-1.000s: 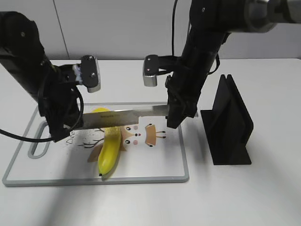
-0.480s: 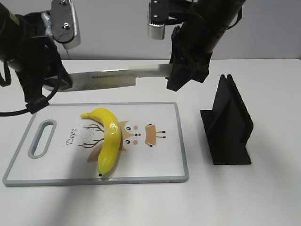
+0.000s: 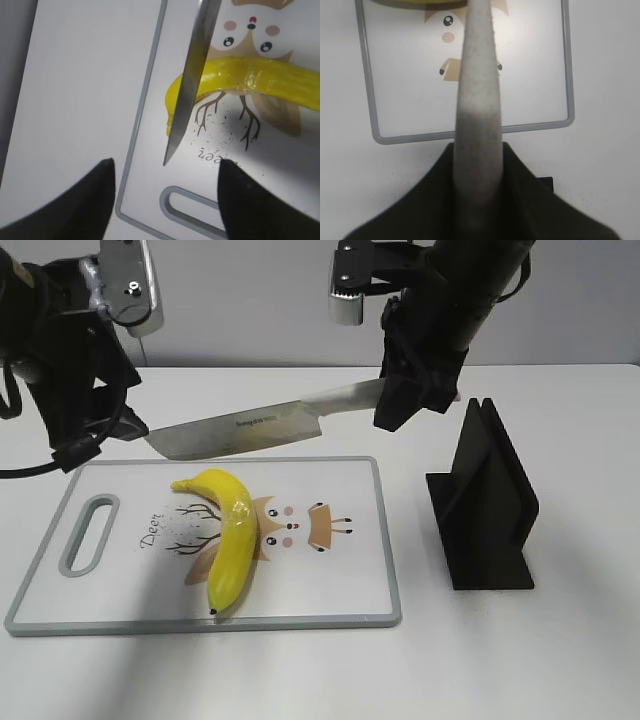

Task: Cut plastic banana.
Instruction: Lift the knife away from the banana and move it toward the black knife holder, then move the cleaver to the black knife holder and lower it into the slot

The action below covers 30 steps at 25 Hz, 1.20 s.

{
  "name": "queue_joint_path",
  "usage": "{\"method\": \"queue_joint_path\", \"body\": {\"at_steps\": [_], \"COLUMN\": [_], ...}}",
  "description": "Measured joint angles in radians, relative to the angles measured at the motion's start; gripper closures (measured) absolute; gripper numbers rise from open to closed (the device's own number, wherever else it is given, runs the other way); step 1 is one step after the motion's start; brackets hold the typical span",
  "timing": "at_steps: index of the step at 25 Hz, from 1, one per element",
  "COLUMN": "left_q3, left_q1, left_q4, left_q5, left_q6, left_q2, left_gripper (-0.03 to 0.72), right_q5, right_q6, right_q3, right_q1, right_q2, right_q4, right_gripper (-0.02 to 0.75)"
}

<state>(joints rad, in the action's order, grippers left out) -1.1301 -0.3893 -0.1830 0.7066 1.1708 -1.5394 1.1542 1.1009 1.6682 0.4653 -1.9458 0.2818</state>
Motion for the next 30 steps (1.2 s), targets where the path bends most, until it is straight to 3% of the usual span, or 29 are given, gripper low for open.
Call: {"method": "queue_joint_path", "body": {"at_steps": [2, 5, 8, 10, 14, 16, 19, 24, 30], "left_q3": [0.0, 0.0, -0.013, -0.039, -0.121, -0.152, -0.169, -0.14, -0.009], "left_q1": [0.0, 0.0, 0.005, 0.014, 0.044, 0.075, 0.146, 0.271, 0.294], "left_q4": [0.0, 0.019, 0.138, 0.262, 0.513, 0.575, 0.567, 0.398, 0.351], "left_q5": [-0.005, -0.023, -0.034, -0.007, 0.204, 0.326, 0.466, 0.503, 0.508], "left_q6": [-0.002, -0.084, -0.312, -0.536, -0.96, -1.063, -1.119, -1.124, -1.122], "left_q2": [0.014, 0.042, 0.068, 0.083, 0.087, 0.087, 0.087, 0.116, 0.284], "left_gripper": [0.039, 0.033, 0.034, 0.037, 0.066, 0.088, 0.1, 0.101, 0.101], "right_q5": [0.0, 0.001, 0.003, 0.003, 0.033, 0.041, 0.046, 0.049, 0.048], "right_q6": [-0.001, -0.068, -0.233, -0.333, -0.496, -0.568, -0.675, -0.843, -0.95], "right_q3": [0.0, 0.0, 0.023, 0.054, 0.123, 0.147, 0.163, 0.141, -0.011], "right_q1": [0.0, 0.0, 0.0, 0.0, 0.0, 0.0, 0.0, 0.0, 0.0], "right_q2": [0.0, 0.001, 0.001, 0.001, 0.002, 0.005, 0.016, 0.061, 0.202], "right_q4": [0.0, 0.0, -0.007, -0.028, -0.073, -0.083, -0.085, -0.087, -0.086], "right_gripper": [0.574, 0.574, 0.574, 0.575, 0.575, 0.575, 0.575, 0.575, 0.575]}}
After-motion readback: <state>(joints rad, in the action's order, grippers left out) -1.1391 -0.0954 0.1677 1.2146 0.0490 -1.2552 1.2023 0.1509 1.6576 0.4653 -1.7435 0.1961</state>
